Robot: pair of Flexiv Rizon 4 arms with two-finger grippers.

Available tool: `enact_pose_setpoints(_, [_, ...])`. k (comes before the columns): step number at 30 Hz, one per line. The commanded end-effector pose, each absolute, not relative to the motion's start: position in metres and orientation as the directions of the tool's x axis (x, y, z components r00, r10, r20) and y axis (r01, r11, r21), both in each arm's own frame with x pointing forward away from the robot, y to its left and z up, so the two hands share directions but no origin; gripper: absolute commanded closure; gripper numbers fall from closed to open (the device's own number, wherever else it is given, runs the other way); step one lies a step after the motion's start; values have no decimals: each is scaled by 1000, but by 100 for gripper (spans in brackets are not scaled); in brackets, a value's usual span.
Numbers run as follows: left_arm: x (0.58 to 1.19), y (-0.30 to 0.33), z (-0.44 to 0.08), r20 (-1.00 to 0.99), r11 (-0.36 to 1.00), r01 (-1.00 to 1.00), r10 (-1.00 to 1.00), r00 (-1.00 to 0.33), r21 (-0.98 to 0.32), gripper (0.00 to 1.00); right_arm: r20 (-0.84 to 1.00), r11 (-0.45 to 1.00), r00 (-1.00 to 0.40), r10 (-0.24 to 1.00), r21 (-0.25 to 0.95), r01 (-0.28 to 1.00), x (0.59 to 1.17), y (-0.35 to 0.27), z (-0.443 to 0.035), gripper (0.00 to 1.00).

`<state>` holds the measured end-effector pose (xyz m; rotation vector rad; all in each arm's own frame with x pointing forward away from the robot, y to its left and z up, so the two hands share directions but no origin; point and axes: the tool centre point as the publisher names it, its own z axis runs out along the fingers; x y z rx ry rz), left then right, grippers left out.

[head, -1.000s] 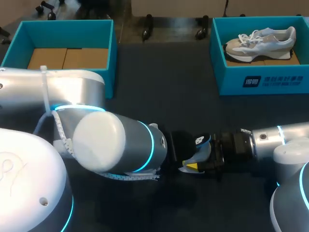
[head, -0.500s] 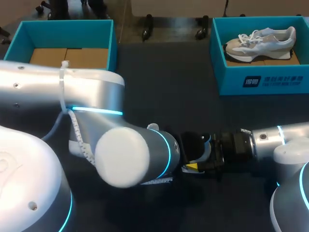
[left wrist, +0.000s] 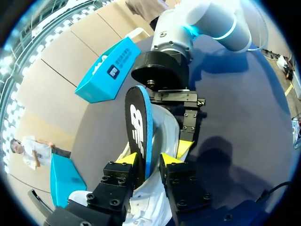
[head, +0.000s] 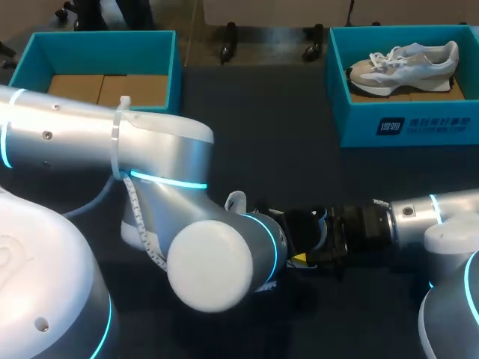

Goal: Take the shoe out of the shoebox, open the shoe tongue, remove and reinsert the insole, then place the shoe into the shoebox

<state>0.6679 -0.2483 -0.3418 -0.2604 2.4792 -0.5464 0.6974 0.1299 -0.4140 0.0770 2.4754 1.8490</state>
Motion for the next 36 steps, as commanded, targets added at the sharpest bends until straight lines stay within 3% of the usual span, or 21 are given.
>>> enact_pose_setpoints(1, [671, -253, -343, -509, 896, -75, -315, -801, -437, 73, -10, 290, -998, 69, 957, 10, 697, 132, -413, 100])
enact_pose_setpoints(20, [680, -257, -338, -503, 882, -81, -338, -795, -464, 75, -10, 290, -998, 69, 957, 10, 697, 132, -413, 100])
enact_pose_setpoints(22, [682, -257, -337, -498, 879, -83, -341, -797, -469, 78, -10, 290, -998, 69, 957, 10, 697, 132, -413, 100])
enact_pose_setpoints(24, [682, -257, -336, -496, 877, -83, -343, -797, -473, 100, -10, 290, -998, 69, 957, 10, 697, 132, -413, 100])
enact_pose_setpoints(36, [689, -266, -320, -471, 835, -108, -405, -784, -539, 100, -10, 290, -998, 69, 957, 10, 697, 132, -413, 100])
